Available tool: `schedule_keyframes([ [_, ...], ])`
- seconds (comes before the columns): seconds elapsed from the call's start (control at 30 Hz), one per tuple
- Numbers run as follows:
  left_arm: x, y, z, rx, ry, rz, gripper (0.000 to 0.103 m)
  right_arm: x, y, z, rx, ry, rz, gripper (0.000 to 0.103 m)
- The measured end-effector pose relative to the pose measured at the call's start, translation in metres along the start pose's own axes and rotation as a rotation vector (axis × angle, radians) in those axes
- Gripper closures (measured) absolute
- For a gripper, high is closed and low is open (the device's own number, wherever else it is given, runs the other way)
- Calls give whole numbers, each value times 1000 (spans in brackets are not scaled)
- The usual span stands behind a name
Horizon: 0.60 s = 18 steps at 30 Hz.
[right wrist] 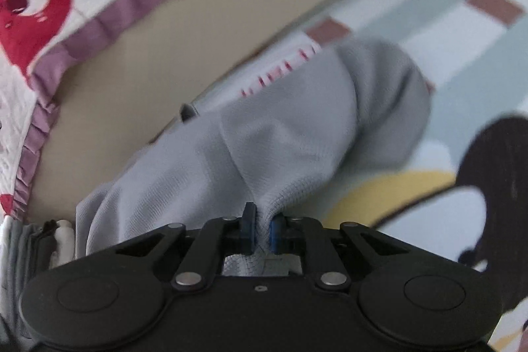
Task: Fold clothes
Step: 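Grasp the shirt hem with both grippers and spread it flat on the rug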
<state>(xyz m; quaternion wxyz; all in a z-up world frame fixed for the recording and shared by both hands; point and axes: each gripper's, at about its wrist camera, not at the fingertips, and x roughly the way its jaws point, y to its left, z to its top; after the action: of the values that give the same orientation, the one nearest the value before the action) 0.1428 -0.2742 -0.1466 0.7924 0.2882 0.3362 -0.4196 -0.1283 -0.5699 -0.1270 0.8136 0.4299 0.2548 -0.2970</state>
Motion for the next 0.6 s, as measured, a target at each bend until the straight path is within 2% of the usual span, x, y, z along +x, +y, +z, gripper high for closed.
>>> schedule_keyframes([
  [0.07, -23, 6, 2, -30, -70, -10, 95, -19, 14, 6, -34, -55, -5, 94],
  [0.2, -121, 11, 7, -81, -329, -111, 96, -83, 45, 41, -130, -201, 39, 96],
  [0.27, -162, 3, 5, -94, -377, -172, 96, -126, 58, 58, -180, -287, 85, 96],
  [0.33, -191, -10, -1, -74, -384, -204, 96, -169, 63, 53, -268, -369, 108, 97],
  [0.43, -206, -24, -13, -92, -339, -244, 96, -197, 55, 25, -352, -375, 39, 96],
  [0.53, -189, -33, -24, -144, -208, -281, 96, -178, 20, -5, -305, -202, -87, 96],
  [0.6, -188, -41, -30, -152, -156, -288, 96, -177, 12, -13, -301, -168, -119, 97],
])
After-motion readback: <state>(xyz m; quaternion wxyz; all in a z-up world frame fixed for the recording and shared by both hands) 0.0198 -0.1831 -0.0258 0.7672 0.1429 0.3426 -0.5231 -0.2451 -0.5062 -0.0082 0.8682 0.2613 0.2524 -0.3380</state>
